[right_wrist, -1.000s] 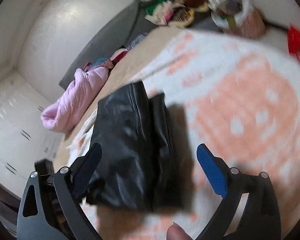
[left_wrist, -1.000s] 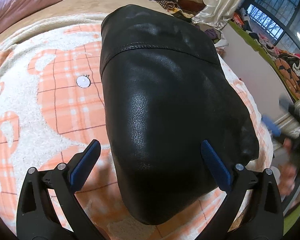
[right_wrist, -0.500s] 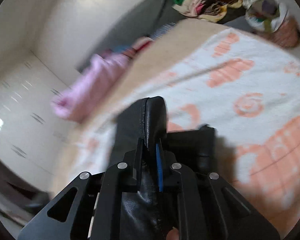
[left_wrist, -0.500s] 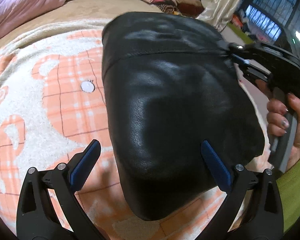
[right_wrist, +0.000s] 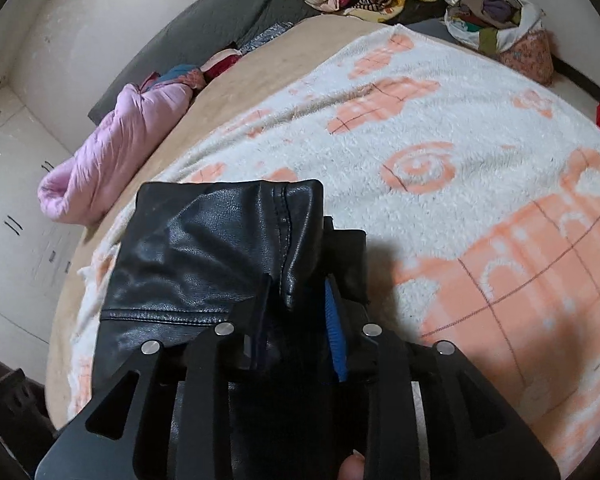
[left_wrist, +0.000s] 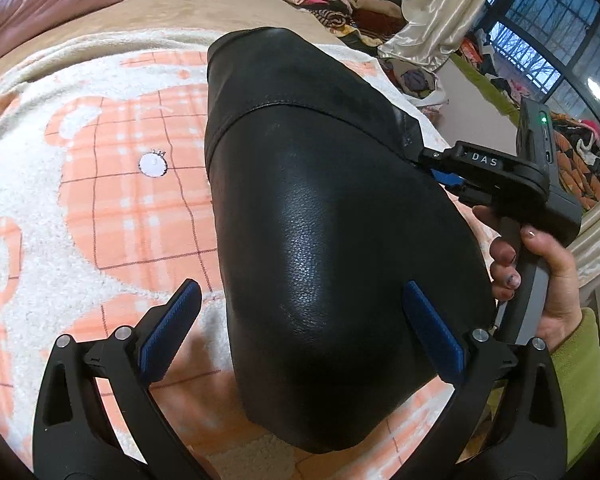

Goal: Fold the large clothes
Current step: 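Lower the folded jacket onto the blanket and open both grippers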

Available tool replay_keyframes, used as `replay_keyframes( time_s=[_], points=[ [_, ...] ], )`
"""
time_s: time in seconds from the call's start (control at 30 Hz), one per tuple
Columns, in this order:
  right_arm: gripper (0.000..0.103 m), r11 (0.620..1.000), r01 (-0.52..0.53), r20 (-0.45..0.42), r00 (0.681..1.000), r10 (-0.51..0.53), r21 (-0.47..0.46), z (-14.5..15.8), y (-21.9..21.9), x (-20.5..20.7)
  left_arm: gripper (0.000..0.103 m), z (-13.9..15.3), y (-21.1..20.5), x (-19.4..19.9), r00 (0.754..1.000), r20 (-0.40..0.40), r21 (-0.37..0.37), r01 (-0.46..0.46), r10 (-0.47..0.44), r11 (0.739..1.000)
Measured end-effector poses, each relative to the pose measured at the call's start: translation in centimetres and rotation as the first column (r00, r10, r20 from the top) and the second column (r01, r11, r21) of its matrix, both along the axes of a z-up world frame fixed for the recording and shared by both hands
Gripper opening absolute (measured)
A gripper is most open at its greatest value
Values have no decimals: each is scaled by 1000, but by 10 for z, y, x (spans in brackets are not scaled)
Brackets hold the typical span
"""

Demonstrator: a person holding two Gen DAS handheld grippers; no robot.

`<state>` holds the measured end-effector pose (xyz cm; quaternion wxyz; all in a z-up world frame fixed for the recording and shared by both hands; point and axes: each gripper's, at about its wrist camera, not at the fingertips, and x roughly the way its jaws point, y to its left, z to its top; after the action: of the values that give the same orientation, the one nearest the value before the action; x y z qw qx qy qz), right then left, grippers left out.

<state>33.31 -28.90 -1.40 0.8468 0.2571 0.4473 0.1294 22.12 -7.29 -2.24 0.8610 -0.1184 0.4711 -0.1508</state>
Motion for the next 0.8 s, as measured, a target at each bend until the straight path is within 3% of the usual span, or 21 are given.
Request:
replay_keyframes(
  time_s=[0.2,0.47,0.63,0.7,0.8],
  points=[
    [25,996,18,11,1000,-19,86,-2,-10,-8,95,4,-3,-4,1000,3,12,-2,2,1000],
    [31,999,30,46,998,-31,12,13,-2,-21,95,5,-6,-9,1000,6,31,5,-6,1000],
    [49,999,27,46,999,-26,-29,18,0,-32,95,8,-5,-13,1000,15,36,1,-2,999],
    [50,999,27,57,998,-25,-45,22,1,-38,95,12,-5,-16,1000,19,36,-1,0,999],
    [66,996,42,86,996,-35,-82,33,1,-52,95,17,-4,-21,1000,28,32,-1,0,999]
  ],
)
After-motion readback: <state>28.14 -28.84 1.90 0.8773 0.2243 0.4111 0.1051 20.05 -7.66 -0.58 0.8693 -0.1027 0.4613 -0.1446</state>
